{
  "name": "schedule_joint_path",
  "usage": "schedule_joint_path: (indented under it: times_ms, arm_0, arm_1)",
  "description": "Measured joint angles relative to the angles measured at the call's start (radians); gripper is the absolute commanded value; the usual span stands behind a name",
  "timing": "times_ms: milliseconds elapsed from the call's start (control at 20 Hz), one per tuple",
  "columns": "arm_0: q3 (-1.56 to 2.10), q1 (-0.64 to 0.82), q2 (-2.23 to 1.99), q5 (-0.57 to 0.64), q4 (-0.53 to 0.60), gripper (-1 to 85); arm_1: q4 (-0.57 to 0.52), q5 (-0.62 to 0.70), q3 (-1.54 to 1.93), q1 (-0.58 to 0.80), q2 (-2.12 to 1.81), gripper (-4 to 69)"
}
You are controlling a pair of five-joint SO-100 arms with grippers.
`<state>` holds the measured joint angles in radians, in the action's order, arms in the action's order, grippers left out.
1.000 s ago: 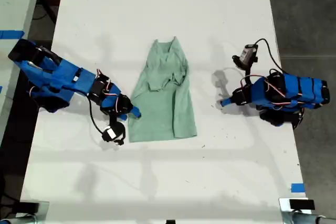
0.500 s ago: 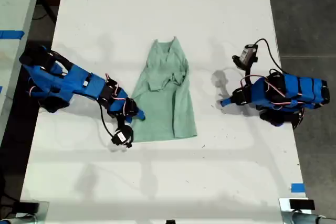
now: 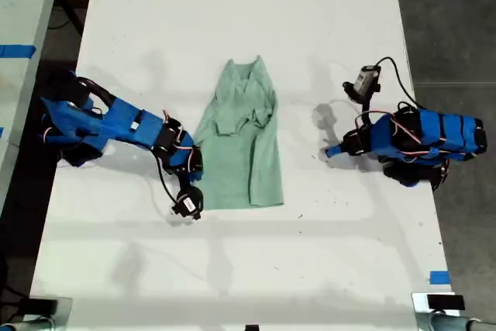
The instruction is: Fold t shirt
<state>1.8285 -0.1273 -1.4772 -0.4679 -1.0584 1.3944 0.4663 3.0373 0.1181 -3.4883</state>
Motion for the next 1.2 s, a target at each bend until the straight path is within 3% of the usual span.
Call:
schedule_joint_path:
  times_ms: [300,450,800,950,1050,1200]
  arm_0:
    - [-0.462,0.035,0.155,0.086,-0.325,-0.1]
    - [-0.719,0.074,0.272,0.163,-0.387,-0.1]
    - [-0.773,0.135,0.342,0.293,-0.235,-0.1]
    - [-0.775,0.137,0.396,0.353,-0.137,6.1]
    - [-0.775,0.137,0.414,0.394,-0.083,15.2]
    - [-0.776,0.137,0.413,0.434,-0.051,17.0]
  arm_1:
    - [0.000,0.000,0.000,0.000,0.000,4.6]
    - [0.000,0.000,0.000,0.000,0.000,4.6]
    - [0.000,0.000,0.000,0.000,0.000,4.6]
    - [0.000,0.000,0.000,0.000,0.000,4.6]
    - [0.000,0.000,0.000,0.000,0.000,4.5]
    - [0.000,0.000,0.000,0.000,0.000,4.5]
